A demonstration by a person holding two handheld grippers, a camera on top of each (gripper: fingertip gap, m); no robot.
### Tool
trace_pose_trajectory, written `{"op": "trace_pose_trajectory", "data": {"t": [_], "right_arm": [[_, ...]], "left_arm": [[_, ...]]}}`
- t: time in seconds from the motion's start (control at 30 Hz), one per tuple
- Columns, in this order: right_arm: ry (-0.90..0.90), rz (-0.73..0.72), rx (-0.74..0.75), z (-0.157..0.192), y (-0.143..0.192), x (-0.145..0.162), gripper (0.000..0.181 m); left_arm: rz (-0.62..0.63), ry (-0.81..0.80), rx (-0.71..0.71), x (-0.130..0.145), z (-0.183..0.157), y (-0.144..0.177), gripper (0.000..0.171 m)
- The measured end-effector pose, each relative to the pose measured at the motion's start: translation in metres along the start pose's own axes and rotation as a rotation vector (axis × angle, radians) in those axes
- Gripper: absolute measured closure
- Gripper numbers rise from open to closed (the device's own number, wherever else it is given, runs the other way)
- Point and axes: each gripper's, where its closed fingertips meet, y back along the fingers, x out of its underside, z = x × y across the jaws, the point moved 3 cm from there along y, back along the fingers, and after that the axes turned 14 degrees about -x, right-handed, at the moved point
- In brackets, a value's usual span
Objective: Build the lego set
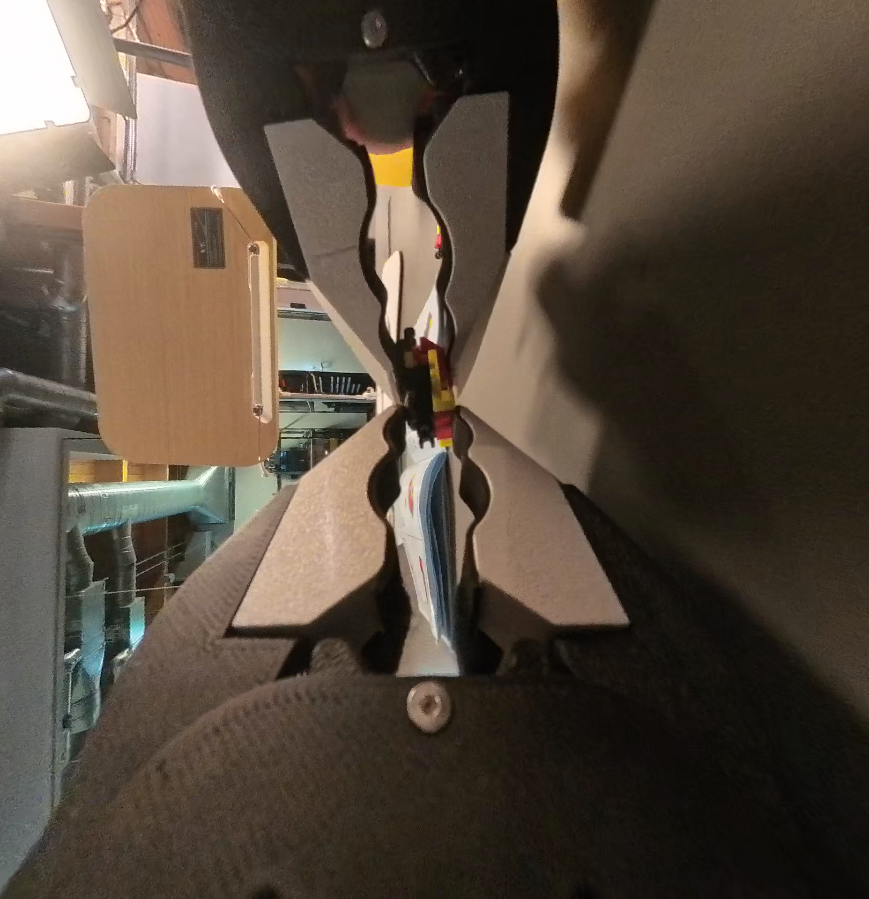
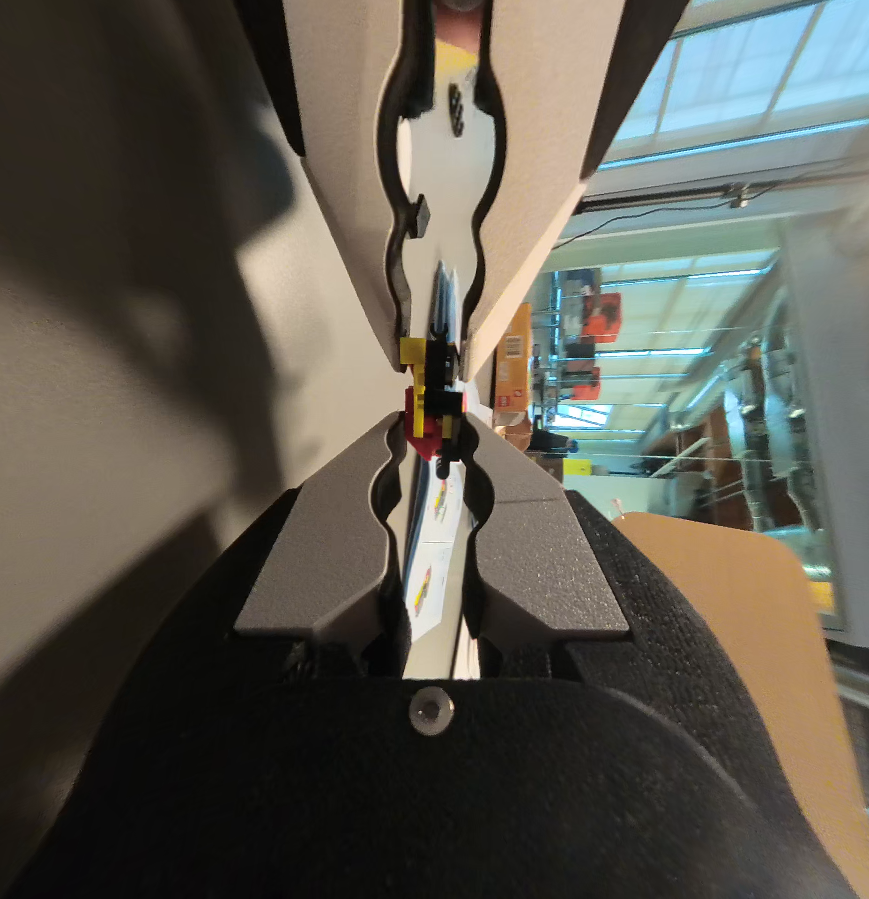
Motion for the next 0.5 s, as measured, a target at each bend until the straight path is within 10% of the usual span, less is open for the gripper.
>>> {"op": "trace_pose_trajectory", "data": {"t": [0.5], "right_arm": [[-0.017, 0.090, -0.019, 0.0041, -0.0044, 0.0062, 0.163]], "left_arm": [[0.166, -0.089, 0.028, 0.0024, -0.0036, -0.0070, 0.153]]}}
